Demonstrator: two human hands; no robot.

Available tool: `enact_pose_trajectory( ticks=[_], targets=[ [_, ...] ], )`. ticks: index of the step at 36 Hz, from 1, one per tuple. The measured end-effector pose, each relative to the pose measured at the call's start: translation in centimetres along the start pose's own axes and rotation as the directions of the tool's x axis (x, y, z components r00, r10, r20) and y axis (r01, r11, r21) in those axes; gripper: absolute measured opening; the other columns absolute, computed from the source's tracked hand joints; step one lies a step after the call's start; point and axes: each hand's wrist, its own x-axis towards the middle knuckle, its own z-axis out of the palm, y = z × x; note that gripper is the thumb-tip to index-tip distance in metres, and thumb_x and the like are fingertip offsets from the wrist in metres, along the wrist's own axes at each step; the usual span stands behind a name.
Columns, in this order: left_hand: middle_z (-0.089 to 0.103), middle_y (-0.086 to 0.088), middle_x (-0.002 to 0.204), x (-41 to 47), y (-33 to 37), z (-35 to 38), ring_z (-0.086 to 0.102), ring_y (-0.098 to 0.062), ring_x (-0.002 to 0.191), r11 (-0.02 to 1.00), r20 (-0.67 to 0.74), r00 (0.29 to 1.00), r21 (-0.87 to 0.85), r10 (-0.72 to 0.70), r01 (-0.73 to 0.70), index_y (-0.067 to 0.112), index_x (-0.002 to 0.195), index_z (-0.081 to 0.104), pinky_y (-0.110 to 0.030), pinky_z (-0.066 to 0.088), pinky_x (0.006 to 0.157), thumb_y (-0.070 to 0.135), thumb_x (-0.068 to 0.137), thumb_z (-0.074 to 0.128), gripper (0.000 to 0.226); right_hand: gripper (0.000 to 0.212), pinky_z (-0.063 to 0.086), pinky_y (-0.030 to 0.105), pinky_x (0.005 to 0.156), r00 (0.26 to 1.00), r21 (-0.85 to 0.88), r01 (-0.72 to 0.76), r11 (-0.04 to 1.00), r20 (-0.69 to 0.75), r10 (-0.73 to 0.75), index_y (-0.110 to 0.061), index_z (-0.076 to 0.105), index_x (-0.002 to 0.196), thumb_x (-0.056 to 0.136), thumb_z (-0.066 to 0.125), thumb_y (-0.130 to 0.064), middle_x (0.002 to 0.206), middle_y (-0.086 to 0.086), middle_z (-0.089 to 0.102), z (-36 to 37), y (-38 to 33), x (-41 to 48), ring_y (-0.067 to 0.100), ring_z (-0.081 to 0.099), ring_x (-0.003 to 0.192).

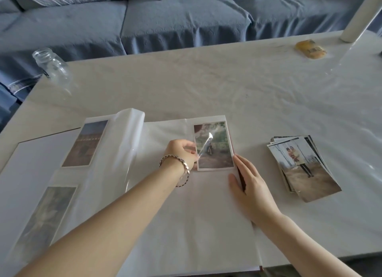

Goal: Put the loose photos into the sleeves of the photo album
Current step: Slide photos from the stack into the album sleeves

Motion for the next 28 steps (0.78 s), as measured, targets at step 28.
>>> enact_pose_trajectory(
  ticks=[28],
  targets=[
    [0.066, 0.002, 0.088, 0.7, 0.6, 0.5, 0.058, -0.008, 0.083, 0.995, -0.005, 0.995, -0.016, 0.100, -0.100, 0.013, 0.093, 0.073, -0.021, 0.043, 0.082, 0.016, 0.090, 0.060, 0.013, 0.049, 0.010, -0.010, 0.089, 0.998, 0.001, 0.034, 0.999, -0.045, -0.034, -0.013, 0.039, 0.141, 0.093, 0.050, -0.018, 0.145, -0.008, 0.037, 0.2, 0.0, 0.0, 0.000, 0.033, 0.126]
  ],
)
